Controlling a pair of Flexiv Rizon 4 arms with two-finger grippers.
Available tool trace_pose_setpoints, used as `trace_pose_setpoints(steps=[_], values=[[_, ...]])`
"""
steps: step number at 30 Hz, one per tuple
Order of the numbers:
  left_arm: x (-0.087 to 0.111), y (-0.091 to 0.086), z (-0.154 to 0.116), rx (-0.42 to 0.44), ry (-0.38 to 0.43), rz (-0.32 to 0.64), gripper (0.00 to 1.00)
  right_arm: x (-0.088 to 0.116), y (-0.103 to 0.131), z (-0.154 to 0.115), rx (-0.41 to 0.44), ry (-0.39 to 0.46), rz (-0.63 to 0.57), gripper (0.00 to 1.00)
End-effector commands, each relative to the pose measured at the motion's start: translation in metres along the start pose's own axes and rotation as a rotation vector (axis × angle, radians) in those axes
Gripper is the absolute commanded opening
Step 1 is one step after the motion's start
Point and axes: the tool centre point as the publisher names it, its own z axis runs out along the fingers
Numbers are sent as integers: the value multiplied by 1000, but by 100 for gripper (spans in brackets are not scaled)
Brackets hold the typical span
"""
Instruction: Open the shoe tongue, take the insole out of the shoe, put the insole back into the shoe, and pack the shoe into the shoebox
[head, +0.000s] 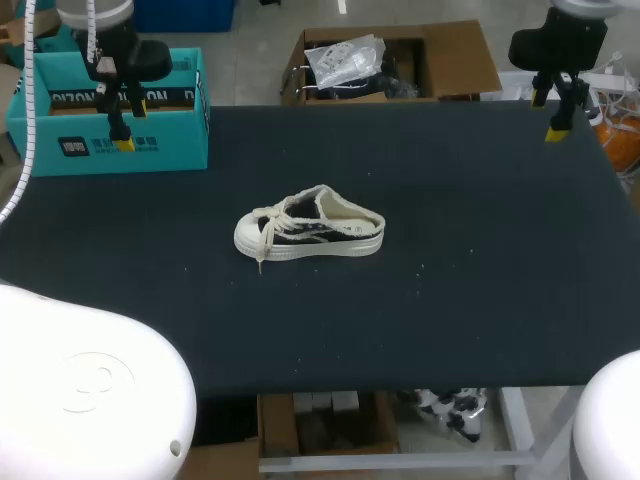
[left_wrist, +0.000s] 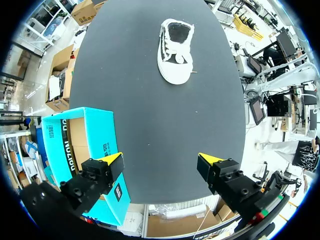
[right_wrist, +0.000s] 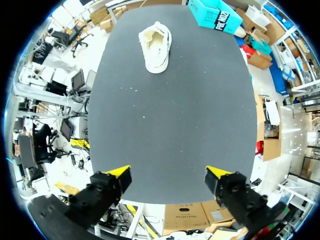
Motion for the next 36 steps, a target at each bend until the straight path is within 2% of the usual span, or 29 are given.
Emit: trace_pose_setpoints(steps=[1,24,26,28,29,32,34,36], values=[[1,0,0,0,-1,0,100,0,0,0,0,0,0,100],[1,0,0,0,-1,0,100,0,0,0,0,0,0,100],[0,-10,-4,10,-12,-3,100,0,0,0,0,0,0,100],[-2,-19,-5,18,5,-34,100,4,6,0,-84,-18,20,100],[0,-24,-5,14,12,-38,100,5,11,3,-100,-20,27,100],[0,-40,1,4,76,-153,100,14,30,17,-181,-21,43,100],[3,-53,7,-33,106,-284,100,21,45,28,-239,-24,71,100],[9,-63,10,3,164,-380,100,27,59,38,-295,-24,77,100]])
